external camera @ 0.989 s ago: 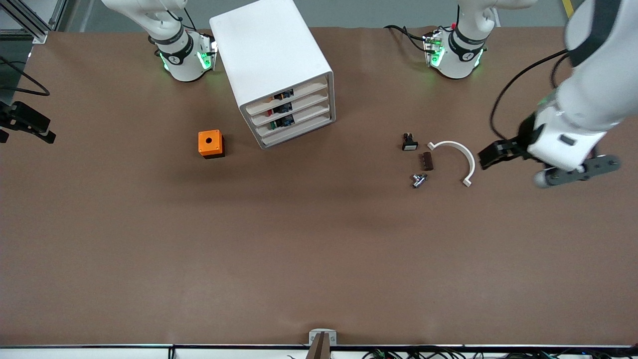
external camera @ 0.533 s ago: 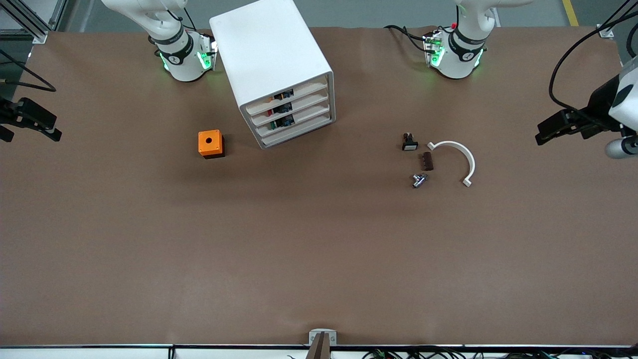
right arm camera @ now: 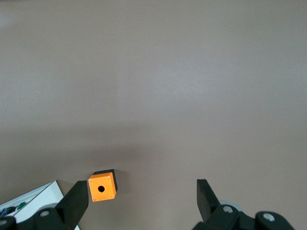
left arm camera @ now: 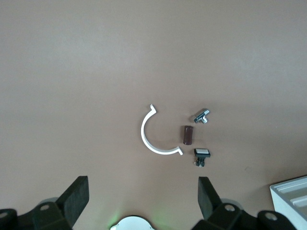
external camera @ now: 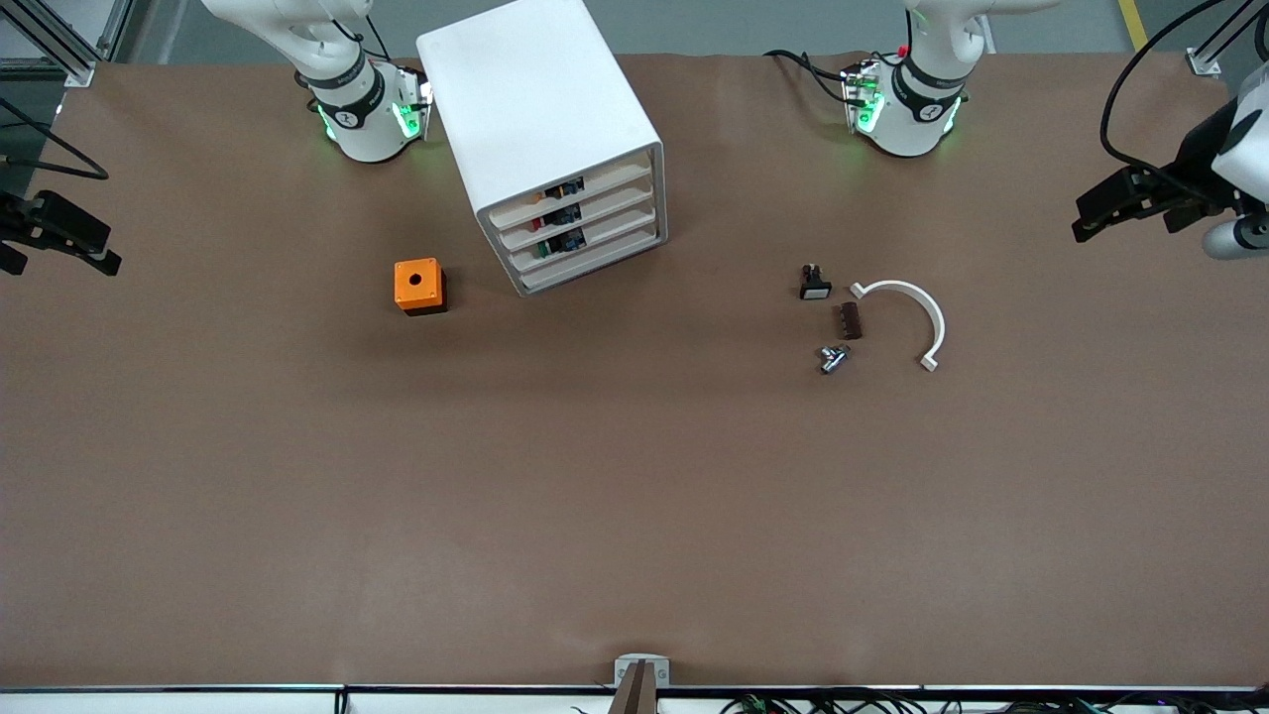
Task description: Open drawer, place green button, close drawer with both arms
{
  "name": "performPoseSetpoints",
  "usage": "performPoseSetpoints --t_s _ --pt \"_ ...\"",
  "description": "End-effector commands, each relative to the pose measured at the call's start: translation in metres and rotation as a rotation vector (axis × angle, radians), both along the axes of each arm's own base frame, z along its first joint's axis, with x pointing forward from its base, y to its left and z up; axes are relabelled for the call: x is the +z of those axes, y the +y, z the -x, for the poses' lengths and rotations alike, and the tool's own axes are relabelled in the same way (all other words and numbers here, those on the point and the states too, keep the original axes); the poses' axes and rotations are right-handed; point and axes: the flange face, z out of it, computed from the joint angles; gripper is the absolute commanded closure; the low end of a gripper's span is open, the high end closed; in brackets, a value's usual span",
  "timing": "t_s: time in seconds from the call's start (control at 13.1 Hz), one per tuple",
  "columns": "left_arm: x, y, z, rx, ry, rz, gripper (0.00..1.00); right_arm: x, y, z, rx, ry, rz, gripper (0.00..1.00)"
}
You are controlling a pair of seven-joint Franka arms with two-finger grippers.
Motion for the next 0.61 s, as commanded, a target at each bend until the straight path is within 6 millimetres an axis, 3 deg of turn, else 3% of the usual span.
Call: performPoseSetpoints --t_s 0.0,0.53 --pt "-0.005 0.003 0.024 -0.034 -0.025 -0.019 0.0 0.009 0.001 0.006 -0.014 -0.006 -0.004 0.0" --pt "0.004 0.0 0.01 -0.121 -0.014 -0.019 0.0 0.007 -0.004 0.004 -0.014 -0.009 -0.008 0.0"
